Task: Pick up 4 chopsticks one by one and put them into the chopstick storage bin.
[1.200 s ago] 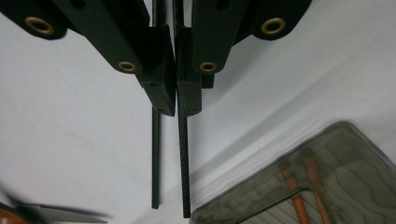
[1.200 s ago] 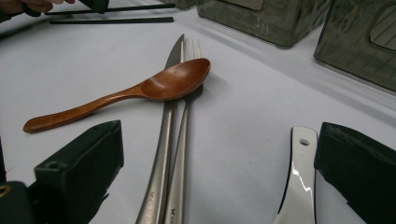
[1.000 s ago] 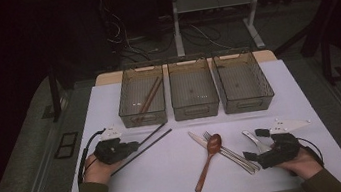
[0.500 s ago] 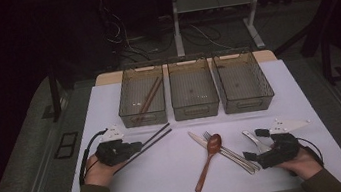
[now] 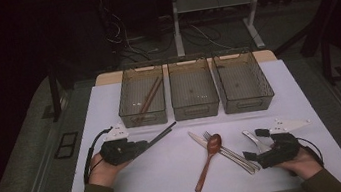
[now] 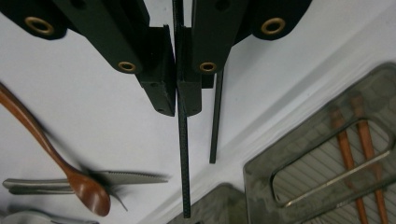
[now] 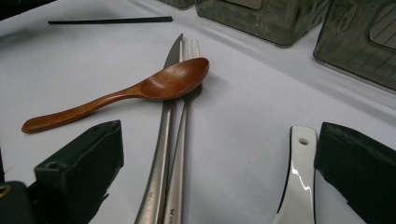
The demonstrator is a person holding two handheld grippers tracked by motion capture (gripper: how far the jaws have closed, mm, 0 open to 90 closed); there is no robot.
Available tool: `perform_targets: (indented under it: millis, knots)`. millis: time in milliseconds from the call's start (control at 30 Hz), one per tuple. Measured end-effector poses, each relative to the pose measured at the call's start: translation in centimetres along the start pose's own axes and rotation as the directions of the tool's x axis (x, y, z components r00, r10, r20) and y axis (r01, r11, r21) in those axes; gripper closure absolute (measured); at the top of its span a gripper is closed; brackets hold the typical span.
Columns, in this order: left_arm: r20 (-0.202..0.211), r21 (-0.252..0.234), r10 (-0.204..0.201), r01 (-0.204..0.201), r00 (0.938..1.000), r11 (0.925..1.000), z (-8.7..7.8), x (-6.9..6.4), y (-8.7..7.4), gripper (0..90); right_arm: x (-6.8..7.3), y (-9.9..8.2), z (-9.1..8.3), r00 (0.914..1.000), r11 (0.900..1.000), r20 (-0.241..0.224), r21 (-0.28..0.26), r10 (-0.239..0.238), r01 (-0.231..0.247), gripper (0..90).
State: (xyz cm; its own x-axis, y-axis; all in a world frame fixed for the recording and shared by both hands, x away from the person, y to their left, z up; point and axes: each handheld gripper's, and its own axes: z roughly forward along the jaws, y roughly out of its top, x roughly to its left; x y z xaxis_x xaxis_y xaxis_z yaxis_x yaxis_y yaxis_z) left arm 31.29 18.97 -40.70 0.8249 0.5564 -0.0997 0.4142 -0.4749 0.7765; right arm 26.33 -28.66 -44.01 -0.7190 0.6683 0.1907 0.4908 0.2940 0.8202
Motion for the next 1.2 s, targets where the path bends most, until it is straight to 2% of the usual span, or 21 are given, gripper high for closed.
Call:
perform_targets:
  millis: [167, 467, 600, 833, 900, 1100, 1200]
  knots:
    - [-0.009, -0.018, 0.007, -0.007, 0.9999, 0.9998, -0.2, 0.0, 1.0, 85.4, -0.1, 0.0, 0.0, 1.0, 1.0, 0.002, -0.001, 0.002, -0.002, 1.1]
    - [-0.048, -0.019, -0.012, 0.011, 0.9988, 0.9998, -0.1, 0.3, 2.5, 85.4, -0.1, 0.0, 0.0, 1.0, 1.0, 0.002, -0.001, 0.004, -0.004, 1.0]
    - [-0.066, -0.013, -0.021, 0.02, 0.9976, 0.9997, -0.2, 0.7, 3.3, 85.4, -0.1, 0.0, 0.0, 1.0, 1.0, 0.002, -0.001, 0.004, -0.004, 1.1]
    - [-0.091, -0.037, -0.054, 0.05, 0.9944, 0.9981, 0.0, 1.7, 5.1, 85.4, -0.1, 0.0, 0.0, 1.0, 1.0, 0.003, -0.002, 0.005, -0.005, 1.1]
    - [-0.088, -0.038, -0.043, 0.04, 0.9952, 0.9985, 0.0, 2.0, 5.7, 85.4, -0.1, 0.0, 0.0, 1.0, 1.0, 0.003, -0.002, 0.005, -0.005, 1.1]
    - [-0.095, -0.064, -0.047, 0.041, 0.9943, 0.9971, 0.1, 2.8, 7.5, 85.4, 0.0, 0.0, -0.1, 0.9999, 0.9999, 0.001, 0.002, 0.013, -0.013, 1.1]
    - [-0.101, -0.059, -0.043, 0.037, 0.9939, 0.9976, 0.4, 3.3, 8.3, 85.4, 0.0, 0.0, -0.1, 0.9999, 0.9999, 0.002, 0.001, 0.011, -0.011, 1.1]
